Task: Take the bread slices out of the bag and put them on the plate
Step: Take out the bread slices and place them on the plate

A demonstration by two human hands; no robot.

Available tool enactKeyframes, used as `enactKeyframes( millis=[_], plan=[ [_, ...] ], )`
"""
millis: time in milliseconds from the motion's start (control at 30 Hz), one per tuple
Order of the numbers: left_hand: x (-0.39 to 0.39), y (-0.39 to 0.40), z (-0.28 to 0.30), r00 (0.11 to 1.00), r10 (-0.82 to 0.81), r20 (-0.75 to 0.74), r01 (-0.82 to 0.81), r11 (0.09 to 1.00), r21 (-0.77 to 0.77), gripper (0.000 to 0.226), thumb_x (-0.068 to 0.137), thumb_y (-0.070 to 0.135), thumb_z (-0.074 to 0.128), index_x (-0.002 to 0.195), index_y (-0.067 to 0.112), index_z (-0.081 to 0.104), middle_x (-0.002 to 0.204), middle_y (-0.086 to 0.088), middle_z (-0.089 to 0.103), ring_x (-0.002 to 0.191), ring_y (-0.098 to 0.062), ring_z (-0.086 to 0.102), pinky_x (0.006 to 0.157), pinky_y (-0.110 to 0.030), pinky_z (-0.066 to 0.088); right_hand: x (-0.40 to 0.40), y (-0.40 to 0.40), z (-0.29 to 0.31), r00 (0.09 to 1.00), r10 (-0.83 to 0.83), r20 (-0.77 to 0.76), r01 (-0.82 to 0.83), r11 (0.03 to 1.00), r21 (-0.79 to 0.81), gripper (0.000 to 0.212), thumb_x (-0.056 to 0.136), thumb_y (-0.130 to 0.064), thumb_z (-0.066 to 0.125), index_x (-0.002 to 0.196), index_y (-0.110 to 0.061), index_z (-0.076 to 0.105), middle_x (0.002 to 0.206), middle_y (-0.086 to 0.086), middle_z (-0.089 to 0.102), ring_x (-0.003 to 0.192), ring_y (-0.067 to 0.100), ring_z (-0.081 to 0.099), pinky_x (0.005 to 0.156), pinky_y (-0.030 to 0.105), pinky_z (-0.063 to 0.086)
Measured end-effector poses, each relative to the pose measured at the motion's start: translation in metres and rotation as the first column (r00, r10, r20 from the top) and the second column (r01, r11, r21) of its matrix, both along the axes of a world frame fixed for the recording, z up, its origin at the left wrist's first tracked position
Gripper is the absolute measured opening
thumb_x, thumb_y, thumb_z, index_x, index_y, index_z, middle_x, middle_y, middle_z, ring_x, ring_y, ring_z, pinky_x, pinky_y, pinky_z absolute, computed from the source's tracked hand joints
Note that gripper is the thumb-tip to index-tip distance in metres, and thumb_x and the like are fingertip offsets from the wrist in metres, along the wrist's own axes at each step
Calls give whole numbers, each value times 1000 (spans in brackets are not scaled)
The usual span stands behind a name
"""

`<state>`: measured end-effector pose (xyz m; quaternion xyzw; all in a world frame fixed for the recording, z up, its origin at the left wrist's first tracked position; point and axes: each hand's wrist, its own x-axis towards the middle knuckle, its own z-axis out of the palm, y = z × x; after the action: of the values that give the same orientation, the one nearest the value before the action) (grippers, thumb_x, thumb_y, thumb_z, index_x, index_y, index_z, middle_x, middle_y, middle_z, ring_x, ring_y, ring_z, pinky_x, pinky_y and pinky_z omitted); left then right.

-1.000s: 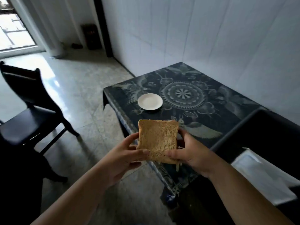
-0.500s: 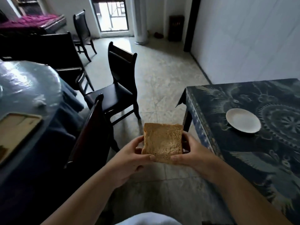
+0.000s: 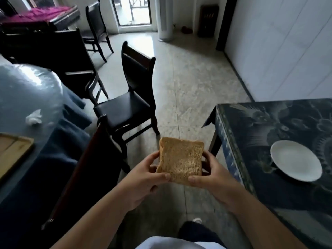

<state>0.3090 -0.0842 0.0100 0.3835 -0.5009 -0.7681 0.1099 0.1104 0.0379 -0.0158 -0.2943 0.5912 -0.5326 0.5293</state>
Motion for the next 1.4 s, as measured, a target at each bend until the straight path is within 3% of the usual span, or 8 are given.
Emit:
enactKeyframes(
  millis=[133,267,433,633,933,1133,1300,1400],
  plan=[
    [-59,-28,2,999,-36,4,36,999,-11,79,66,9,82,132,38,50,105,-14,66,84,-24,54,51,-24,37,-54,-22,-5,999,-38,12,38,999,2,91,48,-30,92,123,-46,44,123,7,61,99,15,71,73,32,59],
    [-116,-50,7,996,-89,4,89,996,1,78,66,10,80,133,35,49,104,-14,64,76,-18,55,52,-25,36,-107,-35,0,998,-67,17,67,998,9,99,57,-20,88,141,-31,38,125,11,61,101,19,71,75,35,60],
    [-185,-73,8,977,-212,-22,213,976,36,81,59,18,84,131,36,52,89,0,71,63,-8,57,52,-26,35,-159,-34,5,970,-223,95,223,975,1,94,57,-14,88,139,-26,43,119,7,67,102,23,71,77,37,59],
    [-281,-101,0,904,-426,-28,427,902,58,72,59,21,85,124,37,58,94,-3,72,79,-16,61,52,-25,38,-210,-22,3,877,-450,172,458,889,-8,95,54,-23,94,136,-23,47,124,9,69,114,29,66,95,50,52],
    [-433,-133,-4,546,-831,-106,838,543,62,76,65,16,83,132,29,52,90,-1,71,78,-19,56,56,-26,41,-247,-17,8,543,-826,151,835,550,0,87,56,-28,93,134,-29,52,119,6,71,113,27,66,80,33,56],
    [-499,-125,-7,303,-944,-128,951,291,100,80,60,14,85,131,30,53,99,-5,72,85,-30,52,53,-26,43,-241,-15,4,302,-949,89,953,303,5,68,62,-29,91,121,-45,61,113,-2,72,109,22,68,79,30,57],
    [-523,-97,-22,103,-994,-41,991,99,85,79,69,10,80,136,34,47,119,-19,63,85,-24,56,60,-29,42,-222,-4,-12,132,-991,37,989,134,64,75,55,-36,94,120,-52,58,117,0,70,110,23,68,88,43,57],
    [-529,-76,-36,14,-999,30,999,16,51,74,76,8,77,135,39,45,118,-11,66,87,-17,64,66,-30,46,-215,6,-22,53,-998,16,995,54,88,81,56,-27,93,125,-48,56,118,-1,71,112,24,67,94,52,54]
  ],
)
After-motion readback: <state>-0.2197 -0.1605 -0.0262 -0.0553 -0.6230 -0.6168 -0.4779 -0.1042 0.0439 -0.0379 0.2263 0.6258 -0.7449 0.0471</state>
